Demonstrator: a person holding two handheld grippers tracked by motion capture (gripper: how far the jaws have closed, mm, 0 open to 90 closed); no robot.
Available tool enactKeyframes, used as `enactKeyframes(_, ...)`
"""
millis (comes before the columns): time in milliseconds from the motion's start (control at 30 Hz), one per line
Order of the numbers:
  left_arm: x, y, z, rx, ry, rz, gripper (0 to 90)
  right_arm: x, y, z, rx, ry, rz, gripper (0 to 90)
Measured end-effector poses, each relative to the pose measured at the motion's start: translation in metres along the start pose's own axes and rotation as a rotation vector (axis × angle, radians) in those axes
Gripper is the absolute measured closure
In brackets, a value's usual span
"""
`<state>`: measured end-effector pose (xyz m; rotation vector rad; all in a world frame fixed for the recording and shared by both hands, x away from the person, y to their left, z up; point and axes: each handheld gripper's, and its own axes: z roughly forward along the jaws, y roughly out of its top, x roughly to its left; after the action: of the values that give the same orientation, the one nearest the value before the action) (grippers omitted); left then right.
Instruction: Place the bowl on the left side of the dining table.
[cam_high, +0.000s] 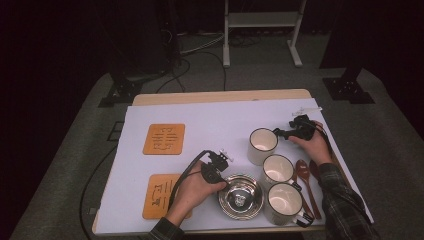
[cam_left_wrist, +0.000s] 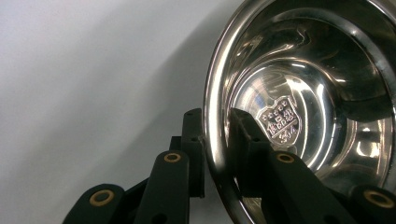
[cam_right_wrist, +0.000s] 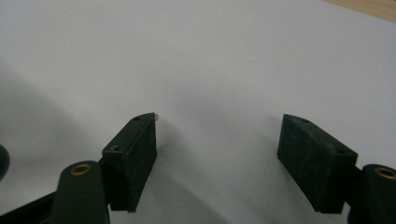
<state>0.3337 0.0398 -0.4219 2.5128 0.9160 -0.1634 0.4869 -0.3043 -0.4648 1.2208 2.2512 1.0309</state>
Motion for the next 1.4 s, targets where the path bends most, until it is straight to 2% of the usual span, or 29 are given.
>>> enactKeyframes(233, -0.002, 0.002, -0.005, -0.029, -0.020, 0.001, 80.4, 0.000, 0.000, 0.000, 0.000, 0.000, -0.002, 26.6)
enactKeyframes(367, -0.004, 0.004, -0.007, -0.028, -0.033, 0.003, 81.9, 0.000, 0.000, 0.000, 0.001, 0.001, -0.002, 26.6)
enactKeyframes(633, -0.003, 0.005, -0.013, -0.052, -0.085, -0.001, 83.5, 0.000, 0.000, 0.000, 0.000, 0.001, -0.002, 26.6)
enactKeyframes(1000, -0.004, 0.008, -0.016, -0.056, -0.062, 0.004, 83.6, 0.000, 0.000, 0.000, 0.000, 0.002, -0.001, 26.6)
enactKeyframes(1400, -0.001, 0.009, -0.026, -0.082, -0.044, -0.003, 83.6, 0.000, 0.000, 0.000, 0.000, 0.001, -0.002, 26.6)
